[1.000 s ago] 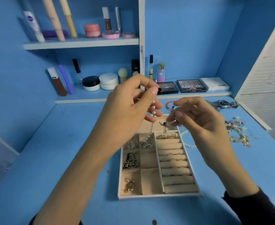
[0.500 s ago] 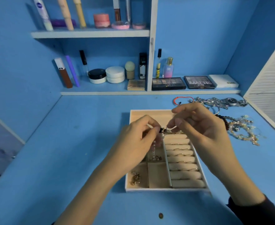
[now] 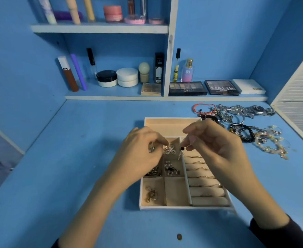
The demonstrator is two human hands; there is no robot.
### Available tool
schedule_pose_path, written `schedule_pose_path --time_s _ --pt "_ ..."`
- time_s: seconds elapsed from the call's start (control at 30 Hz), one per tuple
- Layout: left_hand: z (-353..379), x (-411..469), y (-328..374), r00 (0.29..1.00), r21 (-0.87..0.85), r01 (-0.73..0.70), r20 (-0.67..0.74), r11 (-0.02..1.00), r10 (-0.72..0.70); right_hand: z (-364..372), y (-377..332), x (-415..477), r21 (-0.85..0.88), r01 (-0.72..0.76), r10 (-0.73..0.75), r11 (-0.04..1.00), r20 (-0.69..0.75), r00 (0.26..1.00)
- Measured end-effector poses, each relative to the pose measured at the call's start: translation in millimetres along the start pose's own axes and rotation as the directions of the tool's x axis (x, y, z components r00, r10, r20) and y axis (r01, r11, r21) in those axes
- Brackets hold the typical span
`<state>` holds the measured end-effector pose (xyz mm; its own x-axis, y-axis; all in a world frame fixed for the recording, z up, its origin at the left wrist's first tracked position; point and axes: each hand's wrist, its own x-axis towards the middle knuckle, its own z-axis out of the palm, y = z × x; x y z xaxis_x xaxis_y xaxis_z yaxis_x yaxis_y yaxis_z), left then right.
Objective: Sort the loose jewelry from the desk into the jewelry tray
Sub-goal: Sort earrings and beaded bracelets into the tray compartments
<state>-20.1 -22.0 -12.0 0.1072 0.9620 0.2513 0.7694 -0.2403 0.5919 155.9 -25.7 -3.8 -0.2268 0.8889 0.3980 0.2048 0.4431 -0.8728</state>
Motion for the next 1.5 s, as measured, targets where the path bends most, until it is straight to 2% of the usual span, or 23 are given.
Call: schedule_pose_path --time_s 0.13,0.23,0.3,0.37,0.5,0.6,0.73,0.87,1.03,1.17,1.3,1.5 --pt "8 12 -12 0.972 -0.189 0.051 -0.215 0.981 -0.092 4 2 -5 0.022 -0.029 0.028 0.999 0.055 0.998" --pt "15 15 -18 0.95 -0.291 0.055 -0.278 0.955 -0.139 6 4 -8 0.035 -0.056 0.052 0.998 0.112 0.992" --pt "17 15 -21 0.946 -0.338 0.051 -0.285 0.94 -0.154 7 6 -8 0.006 -0.073 0.071 0.997 0.154 0.986" --pt "17 15 -23 0.946 -0.36 0.047 -0.284 0.932 -0.157 6 8 -8 -0.098 -0.051 0.07 0.994 0.195 0.978" --pt "17 15 -22 0.952 -0.36 0.043 -0.269 0.932 -0.148 5 12 -7 -0.385 0.13 -0.034 0.914 0.247 0.968" --pt "17 15 -23 0.953 -0.353 0.041 -0.267 0.935 -0.143 8 15 -6 -0.514 0.232 -0.098 0.826 0.273 0.957" --pt "17 15 -24 0.955 -0.353 0.041 -0.263 0.935 -0.141 11 14 -6 -0.551 0.233 -0.071 0.801 0.299 0.952" --pt "17 14 -22 0.957 -0.344 0.041 -0.257 0.938 -0.136 4 13 -6 -0.495 0.201 -0.042 0.846 0.314 0.949" --pt "18 14 -14 0.972 -0.345 0.035 -0.207 0.938 -0.112 -18 17 -4 -0.446 0.1 -0.022 0.889 0.177 0.984" --pt "18 20 7 0.994 -0.231 -0.055 -0.105 0.971 0.032 -50 39 -3 -0.448 -0.048 0.026 0.893 -0.057 0.998" --pt "28 32 39 0.984 -0.094 -0.161 0.06 0.983 0.167 -82 59 -6 -0.38 -0.21 0.094 0.901 -0.301 0.949" --pt "63 52 73 0.942 0.057 -0.246 0.25 0.968 0.225 -111 77 -16 -0.359 -0.309 0.14 0.88 -0.427 0.893"
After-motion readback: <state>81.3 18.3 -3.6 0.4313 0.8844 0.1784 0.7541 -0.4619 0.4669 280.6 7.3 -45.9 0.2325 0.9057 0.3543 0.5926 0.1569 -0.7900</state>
